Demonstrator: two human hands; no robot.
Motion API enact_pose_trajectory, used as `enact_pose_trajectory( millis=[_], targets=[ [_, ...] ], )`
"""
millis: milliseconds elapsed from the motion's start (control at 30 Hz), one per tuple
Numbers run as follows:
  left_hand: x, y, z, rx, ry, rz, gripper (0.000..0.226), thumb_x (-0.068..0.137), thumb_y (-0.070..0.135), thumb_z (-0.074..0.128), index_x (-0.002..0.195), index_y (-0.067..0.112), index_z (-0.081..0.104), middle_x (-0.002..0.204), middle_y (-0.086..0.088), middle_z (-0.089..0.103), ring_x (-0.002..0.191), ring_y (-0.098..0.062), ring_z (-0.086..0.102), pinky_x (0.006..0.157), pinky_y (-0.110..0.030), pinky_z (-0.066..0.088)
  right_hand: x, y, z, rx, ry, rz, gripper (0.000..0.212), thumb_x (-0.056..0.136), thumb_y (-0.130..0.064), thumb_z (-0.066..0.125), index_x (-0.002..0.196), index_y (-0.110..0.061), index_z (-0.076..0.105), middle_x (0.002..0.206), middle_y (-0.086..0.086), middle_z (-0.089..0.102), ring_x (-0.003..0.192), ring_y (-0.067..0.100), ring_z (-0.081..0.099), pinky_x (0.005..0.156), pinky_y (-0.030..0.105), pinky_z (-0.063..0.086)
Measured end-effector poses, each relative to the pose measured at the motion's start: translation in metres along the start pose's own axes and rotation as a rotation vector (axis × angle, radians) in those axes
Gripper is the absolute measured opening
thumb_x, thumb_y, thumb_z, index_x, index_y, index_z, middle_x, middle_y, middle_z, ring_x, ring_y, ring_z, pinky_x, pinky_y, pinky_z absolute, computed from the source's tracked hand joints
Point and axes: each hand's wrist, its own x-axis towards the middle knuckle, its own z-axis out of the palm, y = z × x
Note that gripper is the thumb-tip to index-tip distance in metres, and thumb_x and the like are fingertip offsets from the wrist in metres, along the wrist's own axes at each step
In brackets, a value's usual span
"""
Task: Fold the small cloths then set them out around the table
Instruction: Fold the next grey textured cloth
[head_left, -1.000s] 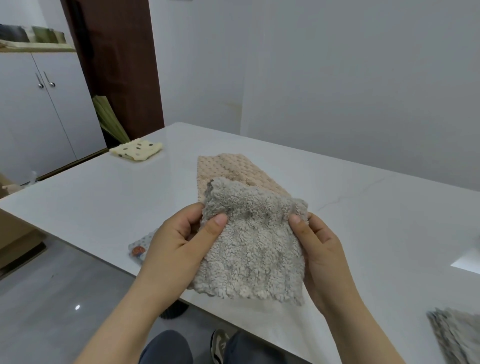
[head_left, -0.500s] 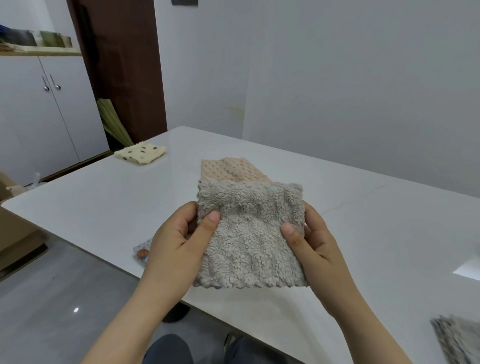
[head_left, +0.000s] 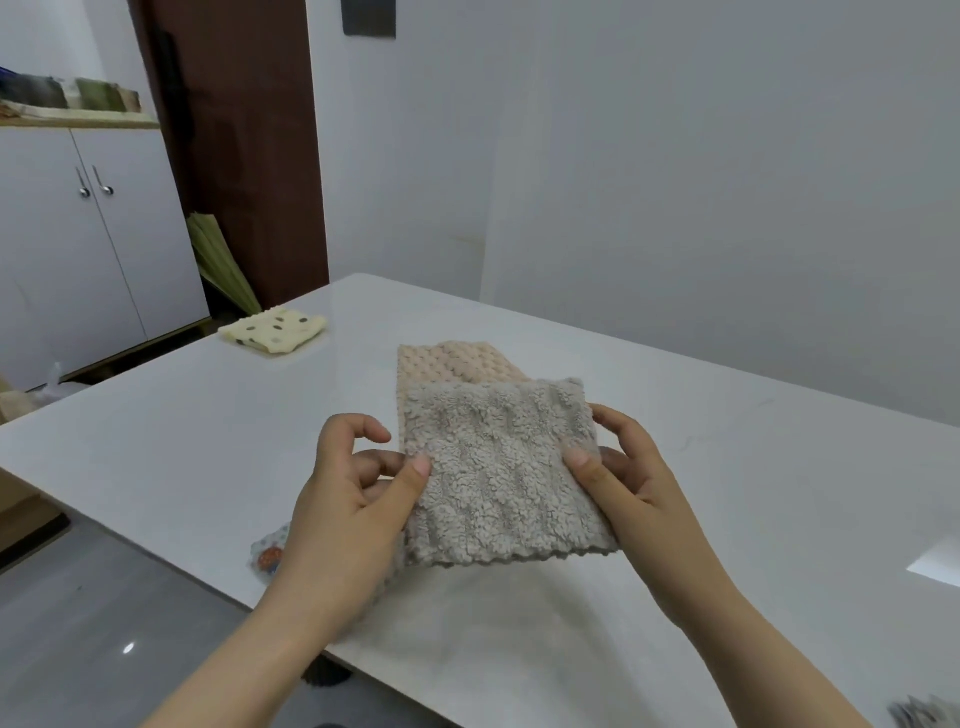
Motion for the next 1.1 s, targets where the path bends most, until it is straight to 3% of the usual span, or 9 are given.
enact_pose_trajectory(
  millis=[67,167,267,367,500,667,767,1000,1100],
  targets=[
    [0.013,-0.003,0.001,0.034,0.005,0.016,0.018,0.088,0.027,0.062,0.094,0.031,0.046,0.076,-0.004,0.067,0.057,-0.019,0.052,0.069,-0.047,0.048,0.011,0.002,-0.002,0.023,0.016,0.039,0.034,0.089,-0.025,0.062,0.119,-0.037,0.053,0.099,0.009,0.071,0.08,0.013,0.068,0.062,0.023,0.051],
    [0.043,-0.011,0.004,0.062,-0.034,0.045,0.01,0.089,0.025,0.061,0.089,0.026,0.051,0.061,0.006,0.06,0.052,-0.014,0.047,0.062,-0.038,0.044,0.039,0.011,-0.001,0.011,0.028,0.076,0.03,0.09,-0.023,0.063,0.116,-0.033,0.052,0.093,0.009,0.07,0.074,0.011,0.066,0.06,0.021,0.049],
    [0.078,-0.018,0.008,0.066,-0.06,0.033,0.005,0.089,0.028,0.06,0.094,0.029,0.057,0.074,0.007,0.063,0.052,-0.003,0.052,0.061,-0.028,0.044,0.071,0.022,0.005,-0.024,0.047,0.081,0.026,0.092,-0.023,0.062,0.113,-0.027,0.049,0.077,0.0,0.069,0.063,0.01,0.062,0.06,0.026,0.046],
    [0.113,-0.024,0.013,0.09,-0.089,0.017,0.015,0.089,0.027,0.061,0.103,0.03,0.059,0.088,0.005,0.062,0.056,0.001,0.055,0.06,-0.018,0.043,0.104,0.031,0.01,-0.066,0.066,0.059,0.021,0.093,-0.021,0.061,0.108,-0.026,0.047,0.074,0.002,0.066,0.056,0.011,0.056,0.061,0.029,0.045],
    [0.157,-0.032,0.018,0.07,-0.12,-0.02,0.021,0.086,0.023,0.065,0.106,0.031,0.063,0.099,0.001,0.061,0.069,-0.011,0.06,0.068,-0.023,0.047,0.145,0.042,0.012,-0.097,0.056,0.058,0.017,0.092,-0.024,0.06,0.101,-0.032,0.048,0.08,0.014,0.061,0.066,0.019,0.051,0.066,0.034,0.042],
    [0.212,-0.048,0.025,0.124,-0.137,-0.006,0.026,0.084,0.019,0.068,0.106,0.031,0.062,0.101,0.005,0.057,0.071,-0.013,0.062,0.057,-0.009,0.047,0.193,0.058,0.014,-0.154,0.026,0.049,0.014,0.092,-0.021,0.059,0.097,-0.031,0.051,0.082,0.002,0.058,0.06,0.014,0.049,0.064,0.027,0.043],
    [0.247,-0.058,0.031,0.132,-0.148,0.013,0.028,0.084,0.015,0.068,0.108,0.029,0.062,0.1,0.005,0.056,0.068,-0.013,0.06,0.054,-0.008,0.045,0.224,0.069,0.015,-0.159,0.025,0.042,0.012,0.091,-0.021,0.061,0.094,-0.031,0.056,0.089,0.002,0.061,0.065,0.017,0.051,0.065,0.029,0.045],
    [0.32,-0.083,0.051,0.143,-0.13,0.025,0.029,0.084,0.013,0.068,0.11,0.025,0.062,0.094,0.009,0.054,0.068,-0.012,0.059,0.054,-0.005,0.044,0.292,0.092,0.02,-0.154,0.086,0.011,0.009,0.091,-0.018,0.061,0.097,-0.025,0.059,0.087,-0.002,0.059,0.059,0.014,0.045,0.06,0.023,0.042],
    [0.352,-0.096,0.062,0.179,-0.134,0.023,0.03,0.084,0.017,0.068,0.111,0.027,0.063,0.099,0.008,0.057,0.078,-0.011,0.059,0.064,-0.012,0.045,0.321,0.103,0.019,-0.151,0.111,0.007,0.011,0.091,-0.018,0.061,0.098,-0.026,0.059,0.097,0.004,0.062,0.063,0.018,0.048,0.061,0.028,0.044]
  ],
)
